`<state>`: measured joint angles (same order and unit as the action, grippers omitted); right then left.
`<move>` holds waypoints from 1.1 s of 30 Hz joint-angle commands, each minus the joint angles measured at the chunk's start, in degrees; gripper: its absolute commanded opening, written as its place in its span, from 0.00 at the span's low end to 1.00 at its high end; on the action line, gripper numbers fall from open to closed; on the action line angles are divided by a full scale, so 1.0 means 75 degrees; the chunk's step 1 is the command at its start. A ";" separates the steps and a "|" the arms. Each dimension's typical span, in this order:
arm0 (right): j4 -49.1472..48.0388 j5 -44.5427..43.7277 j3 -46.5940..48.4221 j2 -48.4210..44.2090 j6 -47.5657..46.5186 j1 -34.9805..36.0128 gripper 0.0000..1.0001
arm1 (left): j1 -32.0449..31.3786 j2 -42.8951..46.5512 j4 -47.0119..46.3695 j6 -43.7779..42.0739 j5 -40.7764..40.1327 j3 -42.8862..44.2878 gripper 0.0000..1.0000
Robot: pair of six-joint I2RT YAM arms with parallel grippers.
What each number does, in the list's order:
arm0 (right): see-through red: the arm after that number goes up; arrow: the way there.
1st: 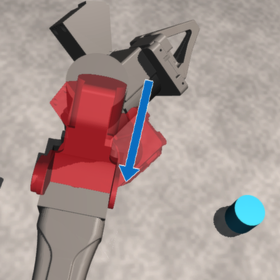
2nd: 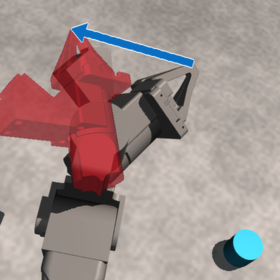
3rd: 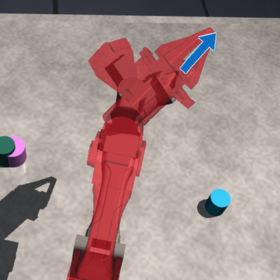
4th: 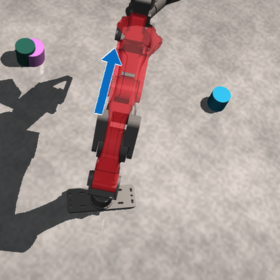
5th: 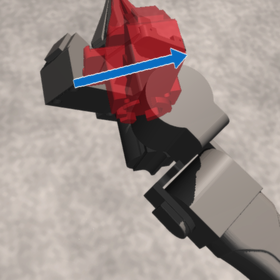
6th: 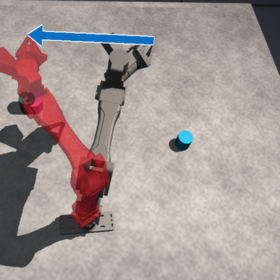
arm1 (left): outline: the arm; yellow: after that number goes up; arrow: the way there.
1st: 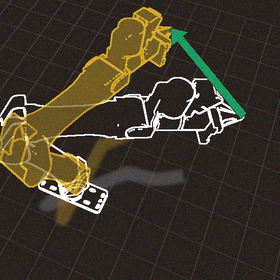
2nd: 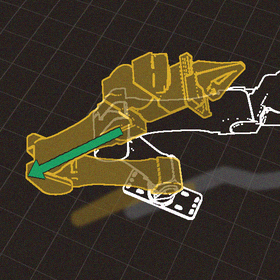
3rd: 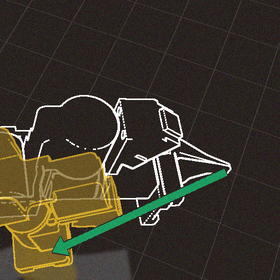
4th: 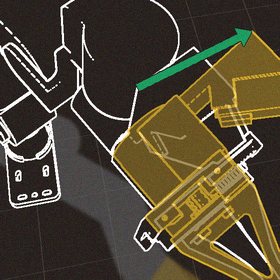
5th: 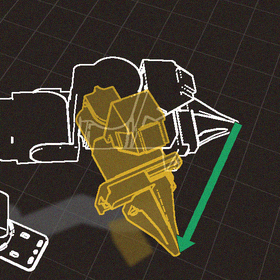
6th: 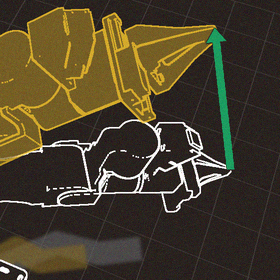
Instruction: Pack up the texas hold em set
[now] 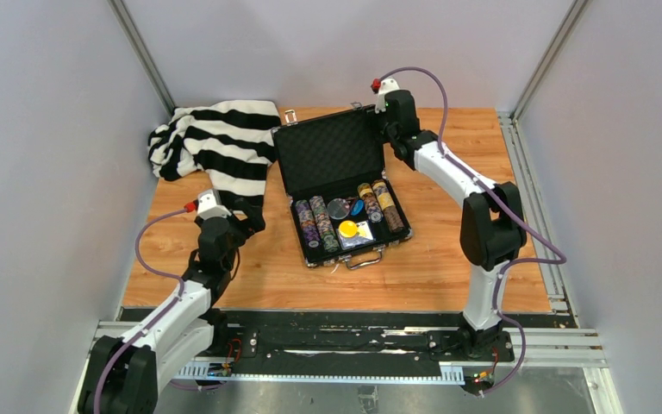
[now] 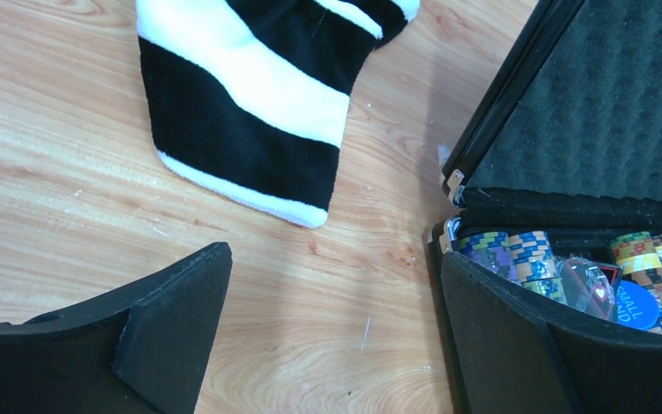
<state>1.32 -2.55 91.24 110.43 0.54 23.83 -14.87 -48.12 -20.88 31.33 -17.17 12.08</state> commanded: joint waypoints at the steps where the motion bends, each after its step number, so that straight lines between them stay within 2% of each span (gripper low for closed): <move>1: -0.0367 -0.0082 0.0624 0.0292 -0.0256 -0.0151 0.55 | -0.0044 -0.0121 -0.0285 -0.0158 -0.0205 -0.0040 0.96; 7: -0.0506 -0.0107 0.0836 0.0378 -0.0329 -0.0177 0.53 | -0.0044 -0.0189 -0.0295 -0.0173 -0.0208 -0.0018 0.96; 11: -0.0761 -0.0263 0.0772 0.0372 -0.0408 -0.0172 0.30 | -0.0043 -0.0328 -0.0338 -0.0175 -0.0153 0.0018 0.96; 15: -0.0819 -0.0295 0.0729 0.0510 -0.0494 -0.0201 0.24 | -0.0043 -0.0631 -0.0368 -0.0247 0.0133 0.0199 0.97; 18: -0.0873 -0.0258 0.0634 0.0463 -0.0556 -0.0201 0.12 | -0.0044 -0.0759 -0.0368 -0.0275 0.0284 0.0306 0.98; 23: -0.0867 -0.0223 0.0406 0.0027 -0.0630 -0.0246 0.01 | -0.0070 -0.0935 -0.0449 -0.0192 0.0437 0.0346 0.98; 31: -0.1091 -0.0035 -0.0376 -0.0859 -0.0702 -0.0405 0.01 | -0.0080 -0.0689 -0.0450 -0.0194 0.0376 0.0418 0.99; 32: -0.1148 0.0132 -0.0453 -0.0935 -0.0736 -0.0436 0.06 | -0.0090 -0.0616 -0.0445 -0.0234 0.0395 0.0407 0.99; 33: -0.1158 0.0278 -0.0459 -0.0951 -0.0759 -0.0471 0.17 | -0.0085 -0.0535 -0.0446 -0.0294 0.0393 0.0390 0.99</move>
<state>-4.36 -3.38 89.38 107.53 -3.62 21.89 -15.16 -54.48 -22.24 30.22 -14.33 13.45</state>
